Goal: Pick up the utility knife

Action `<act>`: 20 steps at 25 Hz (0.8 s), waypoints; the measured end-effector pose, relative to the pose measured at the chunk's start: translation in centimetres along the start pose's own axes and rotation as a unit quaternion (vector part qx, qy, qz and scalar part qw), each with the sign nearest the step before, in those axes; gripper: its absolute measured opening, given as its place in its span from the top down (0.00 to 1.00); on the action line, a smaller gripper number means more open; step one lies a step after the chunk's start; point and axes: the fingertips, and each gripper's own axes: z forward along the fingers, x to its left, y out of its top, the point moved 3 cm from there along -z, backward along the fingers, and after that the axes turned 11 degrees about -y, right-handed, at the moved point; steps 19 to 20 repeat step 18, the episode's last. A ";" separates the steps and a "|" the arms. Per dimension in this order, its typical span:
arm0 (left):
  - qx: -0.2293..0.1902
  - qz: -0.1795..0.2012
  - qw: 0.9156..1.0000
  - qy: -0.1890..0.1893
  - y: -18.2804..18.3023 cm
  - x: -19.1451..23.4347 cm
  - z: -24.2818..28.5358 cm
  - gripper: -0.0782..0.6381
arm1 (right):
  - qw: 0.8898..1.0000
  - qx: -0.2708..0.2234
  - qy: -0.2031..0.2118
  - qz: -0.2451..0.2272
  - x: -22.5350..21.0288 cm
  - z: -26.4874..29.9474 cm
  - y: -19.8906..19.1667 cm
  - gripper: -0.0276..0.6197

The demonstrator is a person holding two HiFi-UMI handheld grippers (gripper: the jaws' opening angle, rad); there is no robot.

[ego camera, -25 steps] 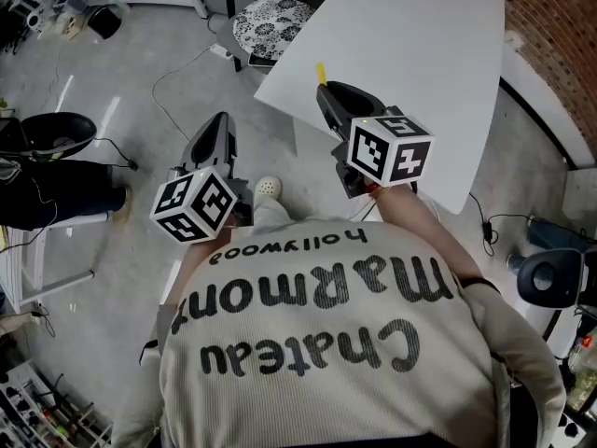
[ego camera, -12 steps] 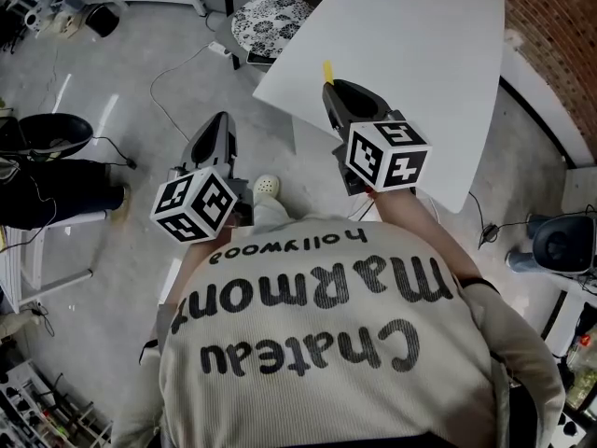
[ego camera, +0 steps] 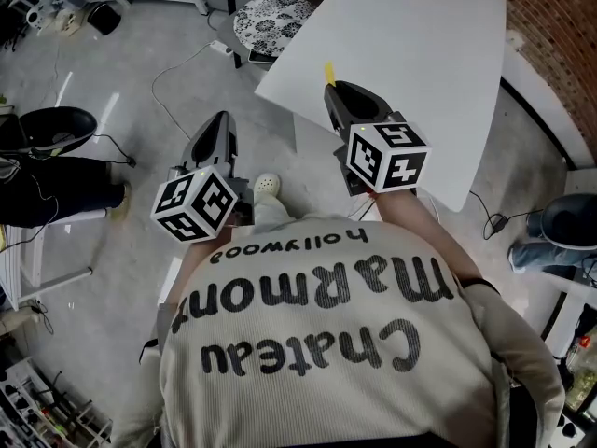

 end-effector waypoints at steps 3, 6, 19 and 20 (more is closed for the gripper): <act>-0.003 0.000 1.000 -0.002 0.0 -0.1 0.0 0.89 | 1.000 0.005 -0.001 -0.001 0.0 0.0 -0.2 0.87; -0.004 -0.002 1.000 -0.005 0.0 -0.2 0.0 0.89 | 1.000 0.007 -0.002 -0.002 -0.1 -0.1 -0.4 0.87; -0.001 -0.005 1.000 -0.004 -0.3 0.0 -0.3 0.89 | 1.000 0.011 -0.007 -0.004 -0.2 -0.2 -1.0 0.87; -0.001 -0.005 1.000 -0.004 -0.3 0.0 -0.3 0.89 | 1.000 0.011 -0.007 -0.004 -0.2 -0.2 -1.0 0.87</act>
